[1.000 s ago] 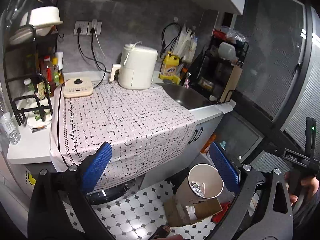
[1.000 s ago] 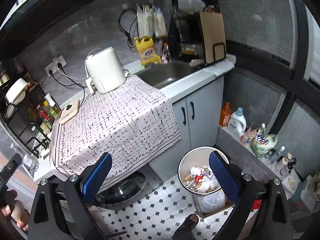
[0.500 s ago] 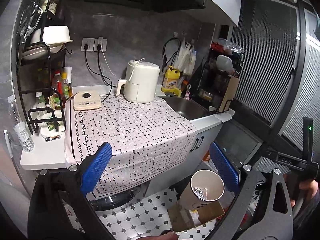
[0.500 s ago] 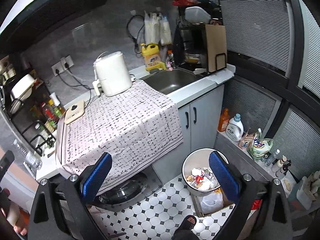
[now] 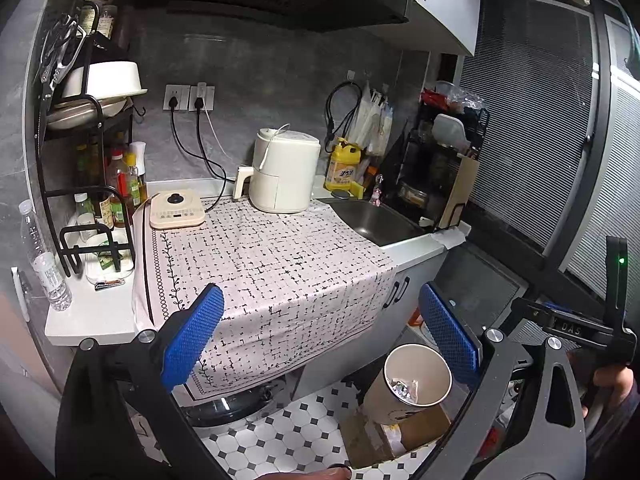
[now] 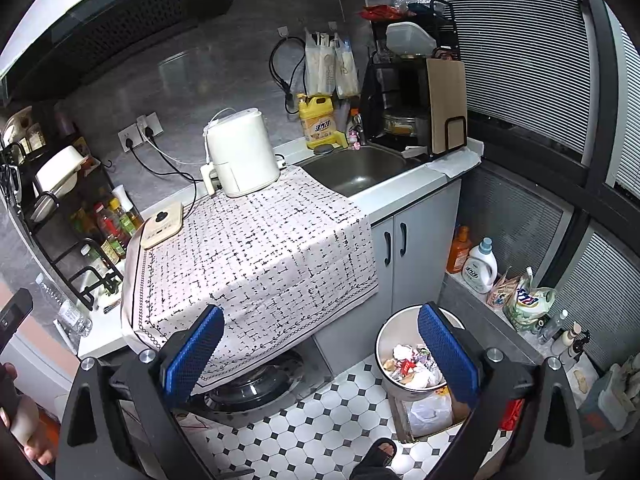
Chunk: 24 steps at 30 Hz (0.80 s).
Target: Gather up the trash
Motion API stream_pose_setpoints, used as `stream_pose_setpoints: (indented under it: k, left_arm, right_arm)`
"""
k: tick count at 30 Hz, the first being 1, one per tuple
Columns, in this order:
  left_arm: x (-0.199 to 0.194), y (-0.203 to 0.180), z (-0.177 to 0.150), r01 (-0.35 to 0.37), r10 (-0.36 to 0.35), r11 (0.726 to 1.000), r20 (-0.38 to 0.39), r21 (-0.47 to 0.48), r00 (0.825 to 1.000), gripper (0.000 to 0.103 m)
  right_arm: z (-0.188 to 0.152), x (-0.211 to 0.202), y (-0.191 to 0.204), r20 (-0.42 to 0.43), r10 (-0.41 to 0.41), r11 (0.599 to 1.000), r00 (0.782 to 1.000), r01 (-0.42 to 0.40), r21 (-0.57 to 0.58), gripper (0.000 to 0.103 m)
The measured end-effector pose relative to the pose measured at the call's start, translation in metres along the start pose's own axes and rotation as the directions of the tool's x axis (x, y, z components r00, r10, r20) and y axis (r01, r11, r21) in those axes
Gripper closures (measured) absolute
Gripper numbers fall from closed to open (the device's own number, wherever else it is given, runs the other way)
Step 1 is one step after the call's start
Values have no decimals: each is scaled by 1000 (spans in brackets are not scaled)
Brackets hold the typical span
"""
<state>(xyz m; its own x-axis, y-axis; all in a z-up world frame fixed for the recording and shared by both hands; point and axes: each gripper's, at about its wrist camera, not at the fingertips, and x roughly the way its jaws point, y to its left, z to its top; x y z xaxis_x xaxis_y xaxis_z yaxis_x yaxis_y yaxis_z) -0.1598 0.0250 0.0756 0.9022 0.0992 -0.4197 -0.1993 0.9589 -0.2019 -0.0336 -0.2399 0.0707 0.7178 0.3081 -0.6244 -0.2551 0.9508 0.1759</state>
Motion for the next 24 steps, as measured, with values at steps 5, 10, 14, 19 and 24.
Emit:
stream_pose_setpoints:
  k: [5, 10, 14, 19, 24]
  left_arm:
    - [0, 0, 0, -3, 3, 1000, 2, 6, 1000, 6]
    - [0, 4, 1, -9, 9, 1000, 7, 0, 1000, 6]
    - [2, 4, 2, -14, 14, 1000, 2, 4, 1000, 6]
    - [3, 4, 2, -16, 16, 1000, 0, 4, 1000, 6]
    - [3, 4, 0, -9, 9, 1000, -4, 5, 1000, 6]
  right_arm:
    - [0, 2, 0, -3, 5, 1000, 1000, -5, 4, 8]
    - [1, 6, 2, -5, 13, 1000, 1000, -13, -8, 8]
    - [1, 9, 3, 1, 18, 1000, 1000, -18, -10, 8]
    - [0, 9, 4, -2, 19, 1000, 1000, -19, -8, 8]
    - [0, 9, 5, -4, 18, 1000, 1000, -18, -6, 8]
